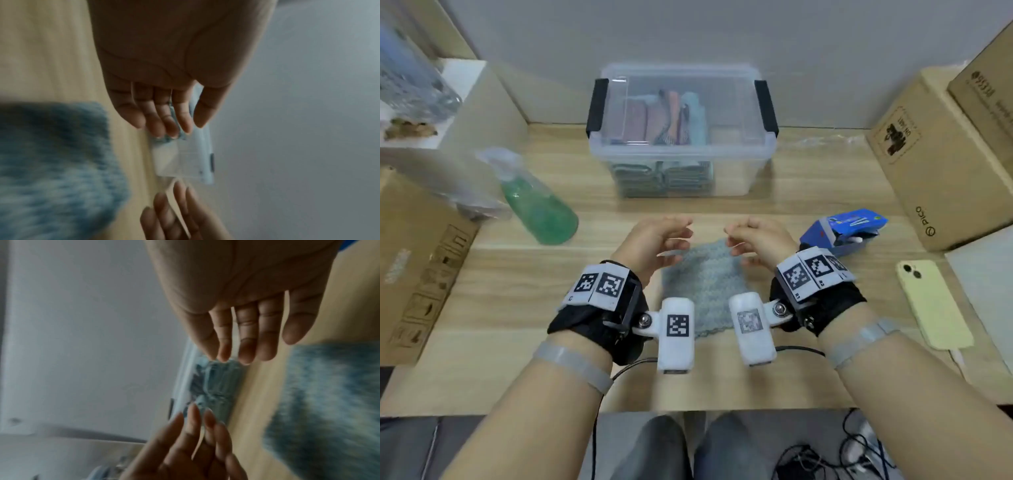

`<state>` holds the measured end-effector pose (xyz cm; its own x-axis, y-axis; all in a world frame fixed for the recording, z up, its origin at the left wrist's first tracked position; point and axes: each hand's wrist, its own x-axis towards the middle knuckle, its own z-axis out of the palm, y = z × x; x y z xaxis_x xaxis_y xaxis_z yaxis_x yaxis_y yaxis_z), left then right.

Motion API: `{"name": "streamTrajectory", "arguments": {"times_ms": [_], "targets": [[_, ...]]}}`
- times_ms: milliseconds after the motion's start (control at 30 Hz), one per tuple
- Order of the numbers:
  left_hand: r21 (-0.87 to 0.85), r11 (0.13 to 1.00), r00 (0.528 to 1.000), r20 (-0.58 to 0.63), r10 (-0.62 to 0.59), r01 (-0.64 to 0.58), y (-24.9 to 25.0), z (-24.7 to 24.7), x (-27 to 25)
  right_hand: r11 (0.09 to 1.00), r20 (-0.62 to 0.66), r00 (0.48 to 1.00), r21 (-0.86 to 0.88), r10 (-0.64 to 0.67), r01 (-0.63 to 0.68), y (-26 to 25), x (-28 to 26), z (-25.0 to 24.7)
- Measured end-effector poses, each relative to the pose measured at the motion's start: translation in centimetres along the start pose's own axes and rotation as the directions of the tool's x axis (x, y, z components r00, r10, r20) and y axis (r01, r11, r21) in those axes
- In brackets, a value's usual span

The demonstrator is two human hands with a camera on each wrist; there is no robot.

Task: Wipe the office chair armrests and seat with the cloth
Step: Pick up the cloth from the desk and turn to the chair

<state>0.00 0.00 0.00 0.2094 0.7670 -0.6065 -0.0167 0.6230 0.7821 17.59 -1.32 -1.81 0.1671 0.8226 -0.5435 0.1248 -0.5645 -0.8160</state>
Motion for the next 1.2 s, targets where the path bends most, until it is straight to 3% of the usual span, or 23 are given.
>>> {"name": "streamTrajectory", "arguments": {"times_ms": [100,167,300,433,533,667,733,867,967,1100,1200], "targets": [[0.030,0.996,0.990,-0.116,-0.083,0.087,-4.4,-1.9,1.3,0.972,-0.102,0.986,-0.180,0.132,-0.149,3.6,1.2,0.5],[0.014,0.988,0.985,-0.080,-0.149,0.151,-7.2,-2.7,2.1,0.959,-0.079,0.982,-0.215,0.172,-0.186,5.4,1.6,0.8],[-0.009,0.975,0.972,-0.070,-0.224,0.223,-8.3,-1.4,2.1,0.971,0.003,0.983,-0.154,0.186,-0.183,6.2,1.8,1.4],[0.014,0.986,0.981,-0.103,-0.166,0.169,-8.4,0.3,1.6,0.977,0.137,0.974,-0.139,0.182,-0.163,6.4,1.8,1.2],[-0.204,0.974,0.984,-0.129,-0.124,0.096,-9.5,0.8,0.4,0.976,0.278,0.936,-0.093,0.215,-0.197,6.5,1.7,1.2],[-0.469,0.880,0.975,-0.221,-0.032,-0.077,-12.0,0.7,-2.6,0.985,0.428,0.888,-0.076,0.170,-0.152,6.3,0.9,2.2],[-0.519,0.835,0.950,-0.313,0.010,-0.180,-13.1,-0.1,-4.6,0.989,0.543,0.826,-0.091,0.151,-0.121,5.9,0.0,3.7],[-0.562,0.737,0.854,-0.519,0.040,-0.376,-16.1,-2.3,-10.1,0.970,0.736,0.636,-0.227,0.232,-0.091,5.8,-3.3,9.0],[-0.587,0.633,0.769,-0.639,0.022,-0.505,-19.2,-3.9,-14.7,0.954,0.850,0.457,-0.299,0.262,0.009,6.2,-7.1,13.5],[-0.557,0.536,0.620,-0.781,-0.079,-0.634,-24.5,-5.1,-21.4,0.901,0.892,0.239,-0.419,0.385,0.113,9.2,-12.5,19.2],[-0.524,0.485,0.507,-0.843,-0.180,-0.700,-28.9,-5.0,-26.5,0.837,0.856,0.133,-0.516,0.499,0.182,12.7,-17.0,22.9]]}}
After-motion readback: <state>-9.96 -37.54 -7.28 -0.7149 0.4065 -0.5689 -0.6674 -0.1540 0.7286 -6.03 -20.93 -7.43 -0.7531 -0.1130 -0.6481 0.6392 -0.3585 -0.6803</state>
